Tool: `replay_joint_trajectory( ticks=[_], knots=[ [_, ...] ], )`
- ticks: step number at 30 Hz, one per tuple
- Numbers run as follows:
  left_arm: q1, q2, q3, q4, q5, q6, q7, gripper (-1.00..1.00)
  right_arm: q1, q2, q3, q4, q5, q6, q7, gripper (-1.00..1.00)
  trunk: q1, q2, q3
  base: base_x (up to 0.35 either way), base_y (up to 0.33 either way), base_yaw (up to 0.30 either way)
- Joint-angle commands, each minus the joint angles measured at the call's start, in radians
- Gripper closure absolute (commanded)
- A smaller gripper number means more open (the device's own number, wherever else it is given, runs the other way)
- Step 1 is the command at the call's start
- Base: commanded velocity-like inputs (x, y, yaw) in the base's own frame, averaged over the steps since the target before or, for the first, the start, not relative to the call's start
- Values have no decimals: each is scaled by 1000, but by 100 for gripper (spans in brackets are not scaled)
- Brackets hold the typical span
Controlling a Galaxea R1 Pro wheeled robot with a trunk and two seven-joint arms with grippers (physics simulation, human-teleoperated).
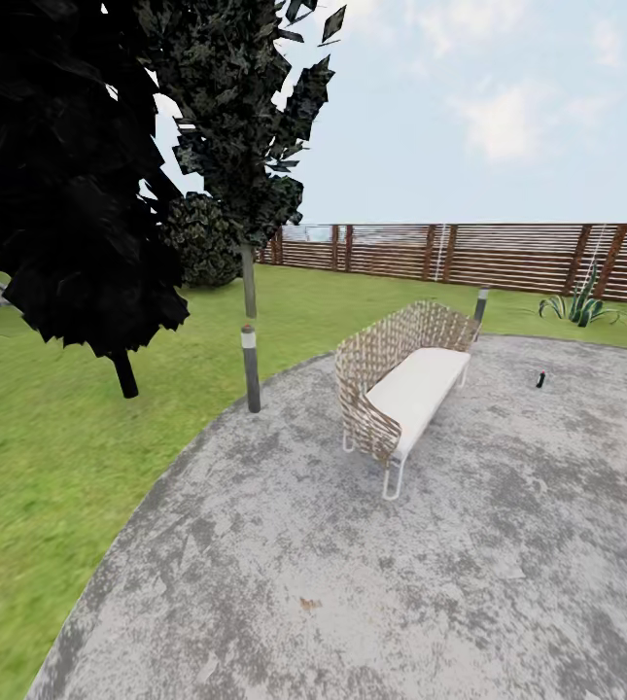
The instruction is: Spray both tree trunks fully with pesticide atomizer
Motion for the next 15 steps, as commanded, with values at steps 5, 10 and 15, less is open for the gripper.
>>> replay_joint_trajectory(
  ticks=[5, 10, 15],
  knots=[
    [-1, -4, -1, 3, 3, -2, -8, -100, -3, 21, -1, -19, 2, -2, -2, -100, 0, 0, 0, 0, 0, 0],
    [0, -4, 3, 4, 3, -1, -11, -100, -3, 41, -1, -37, 3, -2, -2, -100, 0, 0, 0, 0, 0, 0],
    [0, -5, 5, 5, 4, 4, -11, -100, -3, 53, 0, -57, 3, -10, -3, -100, 0, 0, 0, 0, 0, 0]
  ],
)
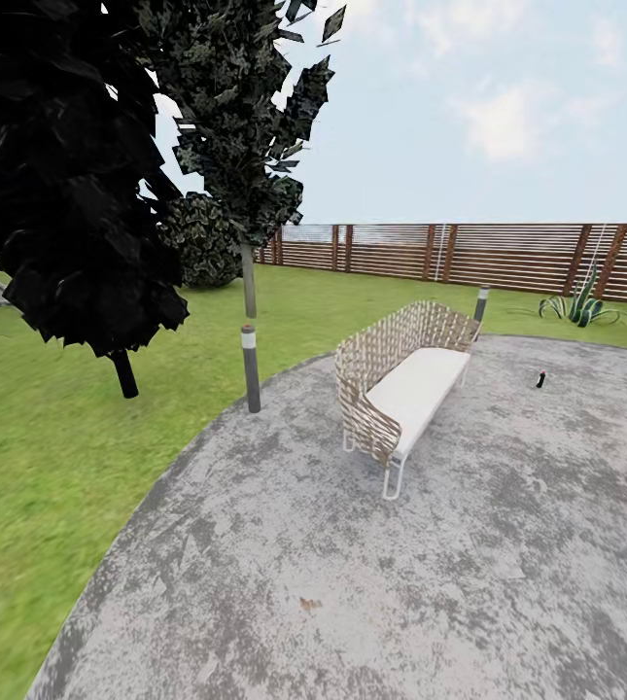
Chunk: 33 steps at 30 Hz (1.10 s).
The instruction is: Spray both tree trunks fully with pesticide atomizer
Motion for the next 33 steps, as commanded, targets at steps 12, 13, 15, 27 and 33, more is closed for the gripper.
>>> replay_joint_trajectory(
  ticks=[12, 13, 15, 27, 33],
  knots=[
    [-72, 60, 1, -306, 12, -72, 2, -100, -5, -45, -3, -176, 2, -350, -3, -100, 0, 0, -1, 0, 0, 0],
    [-84, 62, 8, -318, 12, -101, 2, -100, -5, -54, -4, -214, 2, -352, -4, -100, 0, 0, -1, 0, 0, 0],
    [-104, 63, 26, -327, 12, -138, 2, -100, -6, -63, -5, -271, 2, -354, -4, -100, 0, 0, -1, 0, 0, 0],
    [-231, 72, 83, -345, 11, -208, -1, -100, -25, -78, -7, -522, 0, -396, -4, -100, 0, 0, -1, 0, 0, 0],
    [-240, 80, 83, -344, 6, -248, -12, -100, -42, -91, -6, -543, 1, -415, -1, -100, 0, 0, -1, 0, 0, 0]
  ],
)
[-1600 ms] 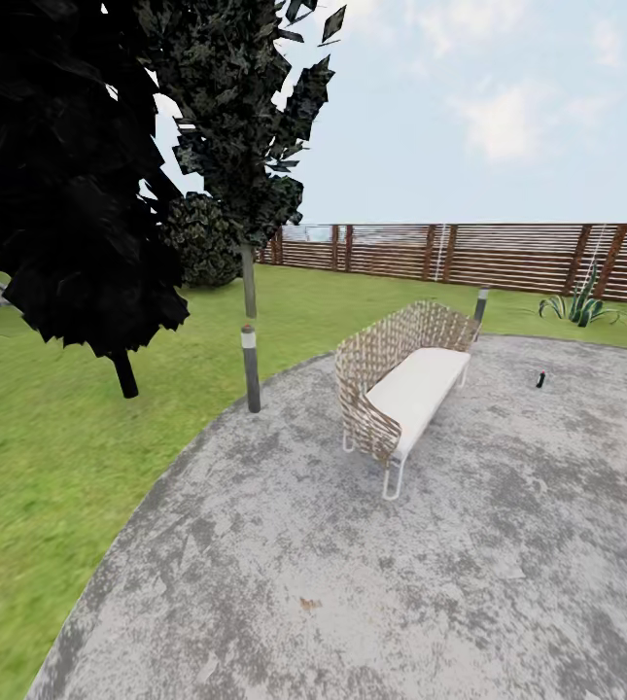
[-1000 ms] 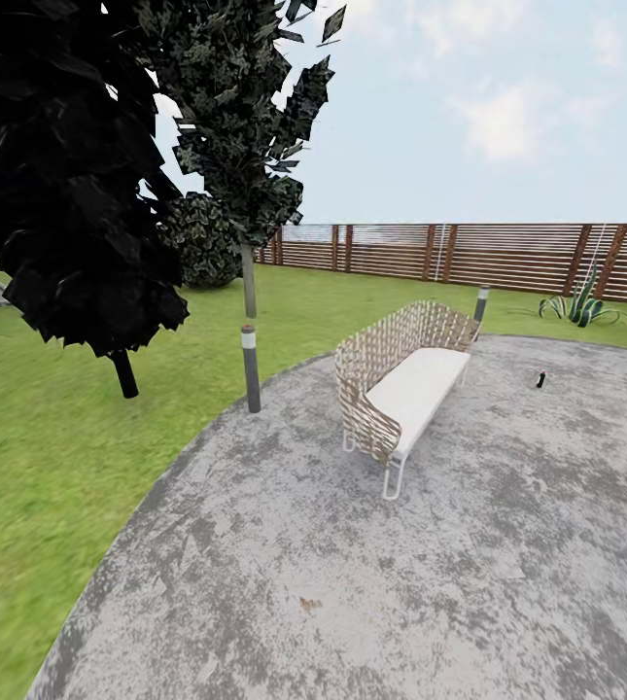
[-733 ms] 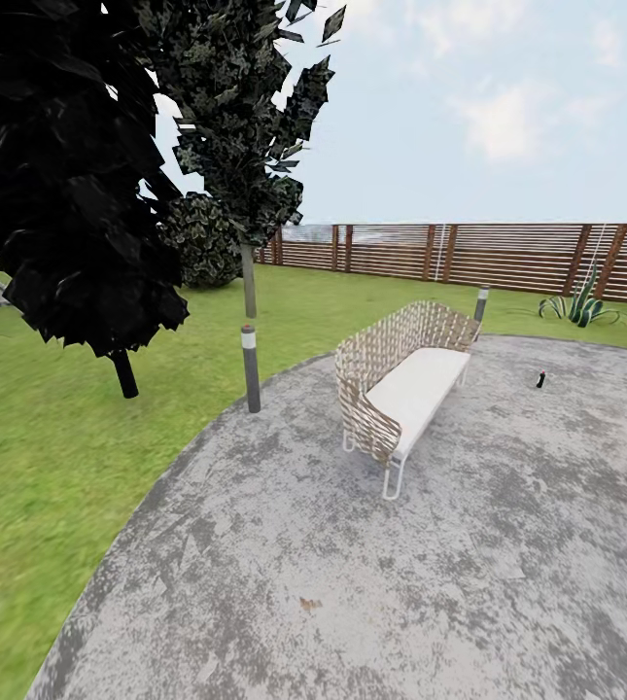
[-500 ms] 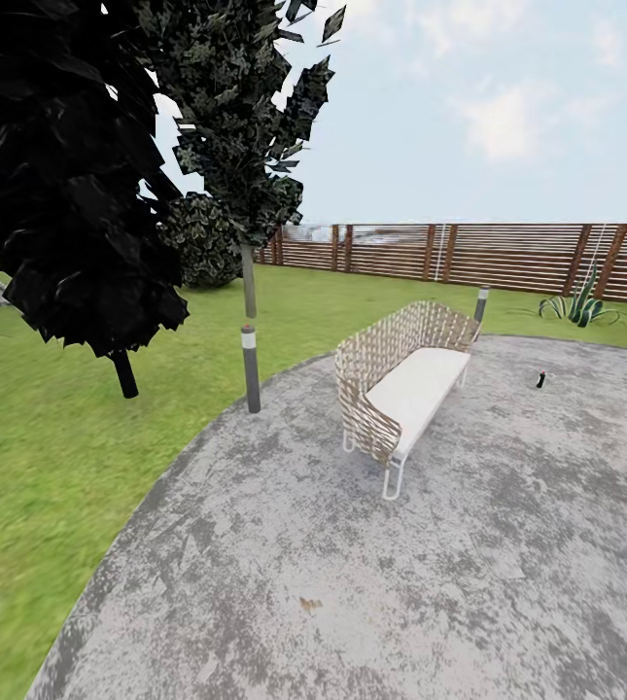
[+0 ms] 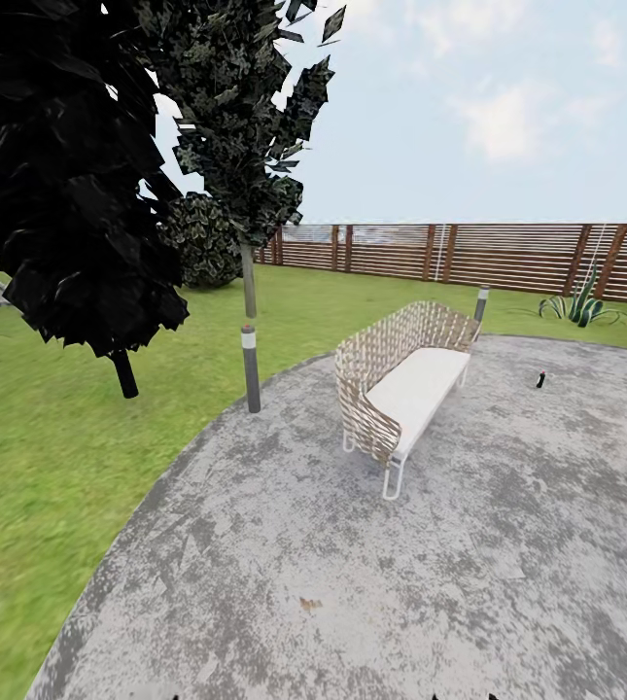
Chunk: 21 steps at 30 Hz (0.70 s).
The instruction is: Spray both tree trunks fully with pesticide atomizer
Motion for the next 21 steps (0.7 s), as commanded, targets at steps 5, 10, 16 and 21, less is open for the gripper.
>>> replay_joint_trajectory(
  ticks=[5, 10, 16, 21],
  knots=[
    [2, 25, 5, 0, 5, -12, -3, -100, -3, 0, 0, 1, 2, -5, 3, -100, 0, -1, 0, 0, 0, -81],
    [0, 68, 11, 0, 11, -14, -4, -100, -3, 0, -1, 4, 0, -5, 0, -100, 0, -1, 1, 0, 0, -272],
    [0, 71, 12, 0, 11, -14, -5, -100, -3, -1, -44, 8, -2, -5, 0, -100, 15, -29, -13, 0, 0, -298],
    [0, 67, 12, 1, 11, -13, -4, -100, -3, 0, -103, 7, -1, -5, 4, -100, 34, -64, -31, 0, 0, -298]
  ],
)
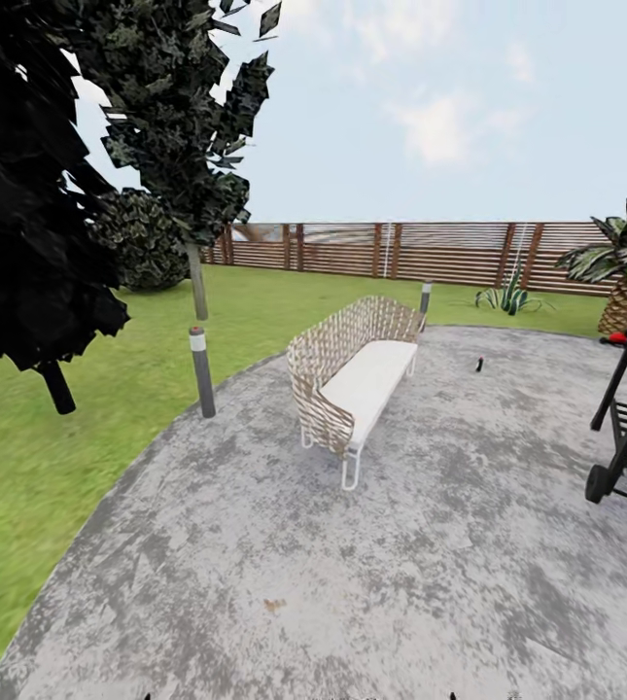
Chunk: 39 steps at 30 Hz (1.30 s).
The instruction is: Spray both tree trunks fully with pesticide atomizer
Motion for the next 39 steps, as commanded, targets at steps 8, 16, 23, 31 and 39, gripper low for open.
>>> replay_joint_trajectory(
  ticks=[8, 16, 23, 31, 39],
  knots=[
    [0, -3, 2, 3, 1, -3, -2, -100, -1, 0, -9, 2, 1, -3, 1, -100, 31, -57, -31, 0, 0, -298],
    [0, -2, 3, 4, 1, -3, -2, -100, -1, 1, -9, 4, 3, -3, 2, -100, 61, -113, -63, 0, 0, -254],
    [0, -2, 3, 3, 0, -3, -2, -100, -1, 0, -9, 3, 1, -3, 1, -100, 88, -162, -93, 0, 0, -203],
    [0, -1, 3, 4, 0, -3, -2, -100, -1, 0, -9, 2, 1, -3, 1, -100, 119, -218, -129, 0, 0, -198],
    [0, -1, 3, 8, 0, -3, -2, -100, -1, 1, -9, 3, 1, -3, 1, -100, 150, -274, -164, 0, 0, -197]
  ],
)
